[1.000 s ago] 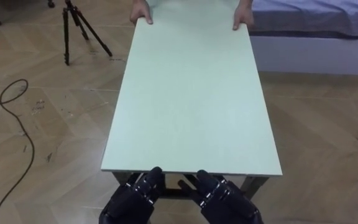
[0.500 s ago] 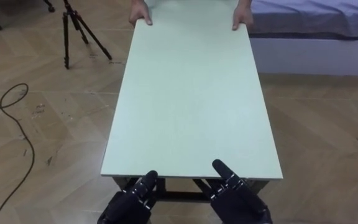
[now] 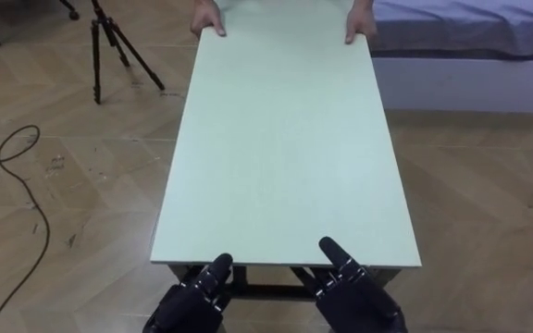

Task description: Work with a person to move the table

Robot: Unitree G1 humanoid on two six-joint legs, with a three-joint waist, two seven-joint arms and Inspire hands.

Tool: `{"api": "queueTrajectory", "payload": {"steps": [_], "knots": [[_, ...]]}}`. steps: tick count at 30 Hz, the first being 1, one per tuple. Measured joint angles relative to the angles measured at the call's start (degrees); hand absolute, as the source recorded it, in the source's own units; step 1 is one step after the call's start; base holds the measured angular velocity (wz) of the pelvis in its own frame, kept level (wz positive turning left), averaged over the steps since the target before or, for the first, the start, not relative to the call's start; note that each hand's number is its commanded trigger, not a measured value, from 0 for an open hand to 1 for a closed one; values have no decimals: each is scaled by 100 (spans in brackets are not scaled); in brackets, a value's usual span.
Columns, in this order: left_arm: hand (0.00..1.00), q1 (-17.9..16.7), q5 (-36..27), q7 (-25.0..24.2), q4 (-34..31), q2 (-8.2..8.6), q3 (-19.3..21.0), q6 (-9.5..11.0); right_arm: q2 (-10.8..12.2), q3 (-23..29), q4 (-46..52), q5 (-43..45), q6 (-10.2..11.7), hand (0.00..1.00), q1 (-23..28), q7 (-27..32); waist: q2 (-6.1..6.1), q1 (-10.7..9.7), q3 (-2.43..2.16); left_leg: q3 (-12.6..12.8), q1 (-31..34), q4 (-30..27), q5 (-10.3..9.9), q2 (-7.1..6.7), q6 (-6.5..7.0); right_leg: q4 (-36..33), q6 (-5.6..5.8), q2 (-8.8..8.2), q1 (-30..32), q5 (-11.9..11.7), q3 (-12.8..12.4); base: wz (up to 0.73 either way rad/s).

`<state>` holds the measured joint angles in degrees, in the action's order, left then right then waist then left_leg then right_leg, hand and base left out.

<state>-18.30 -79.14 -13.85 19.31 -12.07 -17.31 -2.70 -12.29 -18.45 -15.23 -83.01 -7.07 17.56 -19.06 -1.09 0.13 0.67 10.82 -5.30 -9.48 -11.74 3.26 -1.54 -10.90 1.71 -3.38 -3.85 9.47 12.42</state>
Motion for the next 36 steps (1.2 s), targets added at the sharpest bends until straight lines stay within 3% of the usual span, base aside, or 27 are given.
{"api": "queueTrajectory", "payload": {"steps": [6,16,25,30,36], "knots": [[0,31,-6,150,-2,21,138,-187,120,258,4,-21,6,0,-2,257,-5,3,-3,1,-29,2,-1,-1,0,-36,0,6,5,0,-68,-4],[0,169,-460,426,-40,35,144,-278,153,420,32,-636,136,0,-2,524,-50,-60,-31,5,-63,0,-1,5,0,-73,-2,14,2,-1,-80,0],[0,196,-694,869,-539,49,193,-284,173,415,150,-648,150,0,11,671,-17,-81,-5,14,-81,31,-1,7,-1,-75,-2,24,17,-1,-100,0],[0,202,-694,876,-663,88,322,-284,333,415,294,-643,228,0,57,795,-7,-107,0,13,-44,28,-1,12,-1,-75,-10,35,89,-6,-130,-3],[0,202,-703,876,-665,164,412,-291,363,414,312,-639,227,0,51,830,-1,-115,2,32,-55,27,0,12,-1,-74,-10,35,91,-6,-159,-1]]}}
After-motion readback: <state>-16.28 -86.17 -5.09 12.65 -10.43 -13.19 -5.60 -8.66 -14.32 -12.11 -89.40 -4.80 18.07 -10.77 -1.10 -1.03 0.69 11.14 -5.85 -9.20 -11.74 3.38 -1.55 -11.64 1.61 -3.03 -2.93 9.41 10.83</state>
